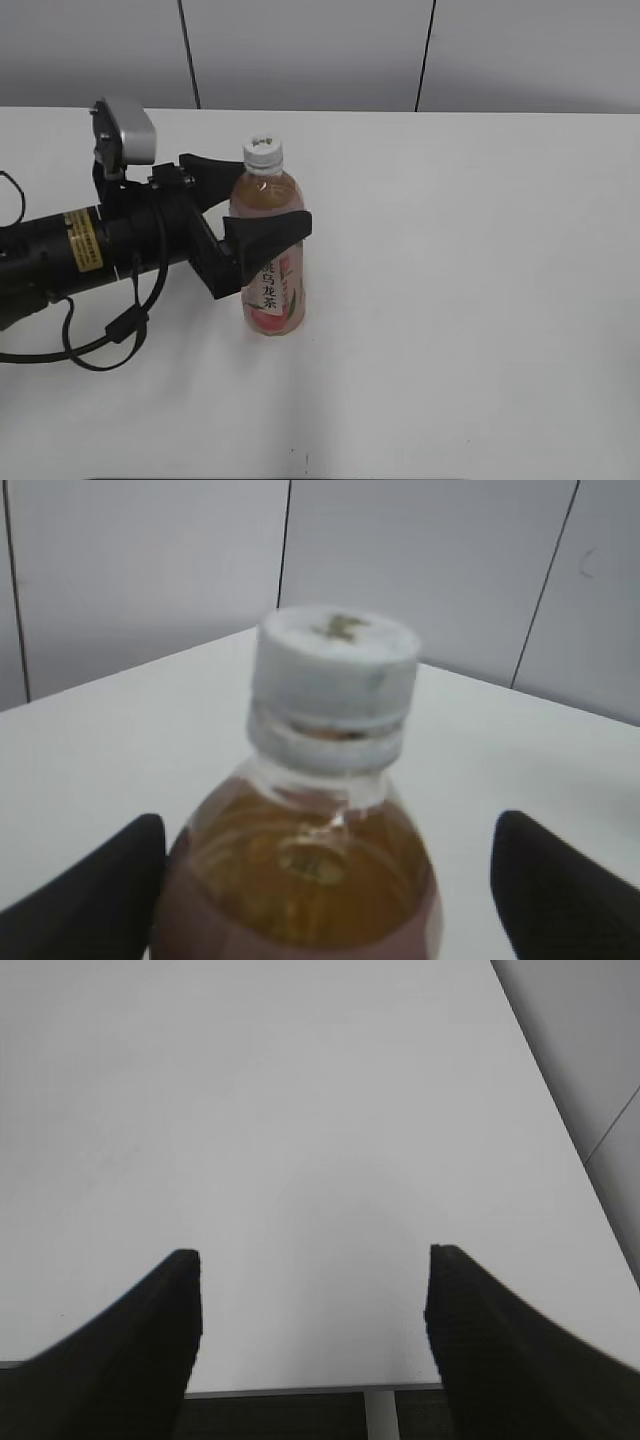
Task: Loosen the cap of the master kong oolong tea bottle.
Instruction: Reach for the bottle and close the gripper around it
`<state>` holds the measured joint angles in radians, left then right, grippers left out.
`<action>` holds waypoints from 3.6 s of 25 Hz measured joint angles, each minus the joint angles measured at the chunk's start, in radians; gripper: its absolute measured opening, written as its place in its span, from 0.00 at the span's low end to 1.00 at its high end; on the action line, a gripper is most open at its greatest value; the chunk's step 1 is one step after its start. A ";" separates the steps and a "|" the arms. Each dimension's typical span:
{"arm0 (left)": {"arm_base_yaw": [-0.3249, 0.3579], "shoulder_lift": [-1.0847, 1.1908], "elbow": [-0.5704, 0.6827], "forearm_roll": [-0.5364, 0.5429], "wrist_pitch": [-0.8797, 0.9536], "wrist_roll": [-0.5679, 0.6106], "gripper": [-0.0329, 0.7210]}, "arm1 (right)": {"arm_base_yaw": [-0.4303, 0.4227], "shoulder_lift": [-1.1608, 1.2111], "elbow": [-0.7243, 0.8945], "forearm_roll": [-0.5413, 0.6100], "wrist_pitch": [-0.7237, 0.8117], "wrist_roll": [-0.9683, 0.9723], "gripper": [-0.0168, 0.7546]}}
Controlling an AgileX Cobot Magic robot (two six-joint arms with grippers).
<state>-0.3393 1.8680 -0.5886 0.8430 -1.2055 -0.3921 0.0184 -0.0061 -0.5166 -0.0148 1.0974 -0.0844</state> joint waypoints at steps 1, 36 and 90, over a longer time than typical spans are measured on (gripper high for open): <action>-0.007 0.001 -0.009 -0.003 -0.001 0.000 0.83 | 0.000 0.000 0.000 0.000 0.000 0.000 0.71; -0.016 0.012 -0.020 -0.073 0.081 -0.001 0.82 | 0.000 0.000 0.000 0.000 0.000 0.000 0.71; -0.020 0.012 -0.020 -0.061 0.077 -0.003 0.66 | 0.000 0.083 -0.027 0.045 -0.080 -0.009 0.71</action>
<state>-0.3592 1.8798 -0.6085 0.7823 -1.1284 -0.3951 0.0184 0.0771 -0.5440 0.0302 1.0171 -0.0938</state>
